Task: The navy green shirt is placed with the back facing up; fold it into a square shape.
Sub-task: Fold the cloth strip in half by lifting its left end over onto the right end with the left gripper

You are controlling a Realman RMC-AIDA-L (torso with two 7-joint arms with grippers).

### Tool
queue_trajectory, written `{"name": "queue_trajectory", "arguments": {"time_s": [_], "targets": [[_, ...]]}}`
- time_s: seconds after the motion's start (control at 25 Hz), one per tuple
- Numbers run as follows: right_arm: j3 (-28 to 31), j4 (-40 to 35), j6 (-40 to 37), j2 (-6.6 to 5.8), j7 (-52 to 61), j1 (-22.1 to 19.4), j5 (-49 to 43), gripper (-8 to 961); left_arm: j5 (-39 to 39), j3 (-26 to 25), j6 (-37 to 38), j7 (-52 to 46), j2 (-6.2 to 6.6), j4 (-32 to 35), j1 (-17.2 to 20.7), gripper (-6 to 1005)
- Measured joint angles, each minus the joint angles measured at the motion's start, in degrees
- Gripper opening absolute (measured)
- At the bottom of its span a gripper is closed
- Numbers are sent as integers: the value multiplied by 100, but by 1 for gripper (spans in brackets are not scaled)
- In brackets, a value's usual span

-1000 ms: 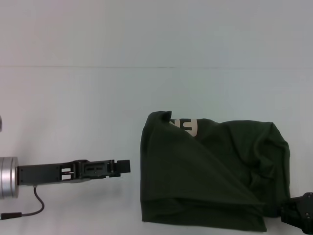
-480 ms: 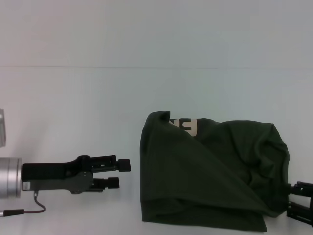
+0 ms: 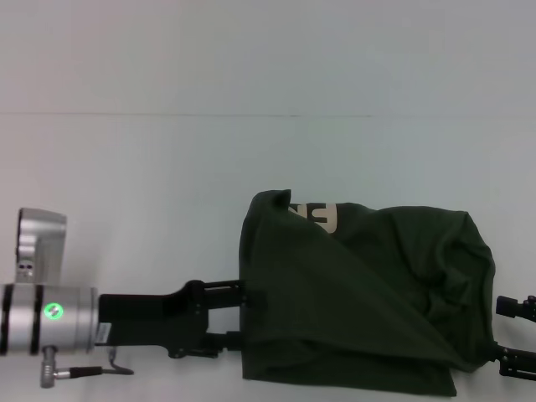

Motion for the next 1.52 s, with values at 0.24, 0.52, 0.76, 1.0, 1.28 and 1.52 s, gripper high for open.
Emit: {"name": "queue_trajectory", "arguments": {"time_s": [0.24, 0.52, 0.76, 1.0, 1.28, 1.52], "targets": [[13, 0, -4, -1, -16, 2, 0, 932, 2, -3, -320, -9, -90, 26, -11, 883], [147, 4, -66, -25, -19, -23, 0, 951, 2, -23, -421, -38, 34, 7, 60, 883], [164, 5, -75, -30, -22, -23, -1, 952, 2, 6, -460, -40, -16, -9, 49, 882], [169, 5, -74, -28, -32, -21, -1, 951, 3, 17, -558, -9, -106, -9, 21, 882], [170, 5, -80, -26, -33, -27, -1, 951, 2, 18, -587, 8, -182, 9, -22, 882], [170, 5, -104, -26, -33, -39, -13, 951, -32, 20, -524, 7, -208, -8, -60, 882]]}}
